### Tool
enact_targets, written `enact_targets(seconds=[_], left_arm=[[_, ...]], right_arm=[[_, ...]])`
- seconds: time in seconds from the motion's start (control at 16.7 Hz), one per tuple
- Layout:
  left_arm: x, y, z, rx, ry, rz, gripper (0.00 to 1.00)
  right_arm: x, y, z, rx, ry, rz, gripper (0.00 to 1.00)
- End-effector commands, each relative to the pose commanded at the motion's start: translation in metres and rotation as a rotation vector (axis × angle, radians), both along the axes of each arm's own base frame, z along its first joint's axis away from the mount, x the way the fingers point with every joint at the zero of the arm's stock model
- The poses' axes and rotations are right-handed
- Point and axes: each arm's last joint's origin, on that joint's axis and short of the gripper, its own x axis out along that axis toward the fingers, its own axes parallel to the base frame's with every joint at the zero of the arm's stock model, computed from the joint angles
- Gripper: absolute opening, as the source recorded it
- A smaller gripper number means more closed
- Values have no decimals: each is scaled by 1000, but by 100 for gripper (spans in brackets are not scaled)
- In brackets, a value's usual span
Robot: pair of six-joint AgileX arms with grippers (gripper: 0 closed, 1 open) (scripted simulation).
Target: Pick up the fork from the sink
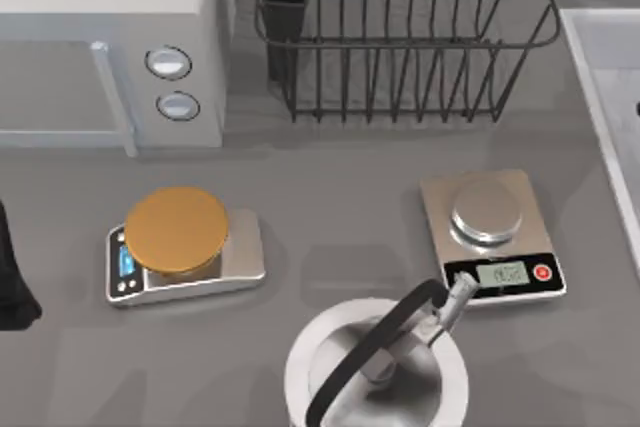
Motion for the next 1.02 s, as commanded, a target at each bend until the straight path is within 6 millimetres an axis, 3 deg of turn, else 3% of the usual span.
enact_targets(seconds=[0.36, 0.48, 0.72, 0.84, 1.02], left_arm=[[0, 0, 0, 0, 0, 0, 100], [0, 0, 0, 0, 0, 0, 100], [0, 0, 0, 0, 0, 0, 100], [0, 0, 0, 0, 0, 0, 100], [0, 0, 0, 0, 0, 0, 100]], right_arm=[[-6, 1, 90, 1, 8, 0, 0], [-8, 2, 101, 0, -1, 0, 0], [-8, 4, 100, 1, 0, 0, 0], [-11, 20, 107, 2, 2, 1, 0], [-31, 69, 132, 4, 11, 2, 0]])
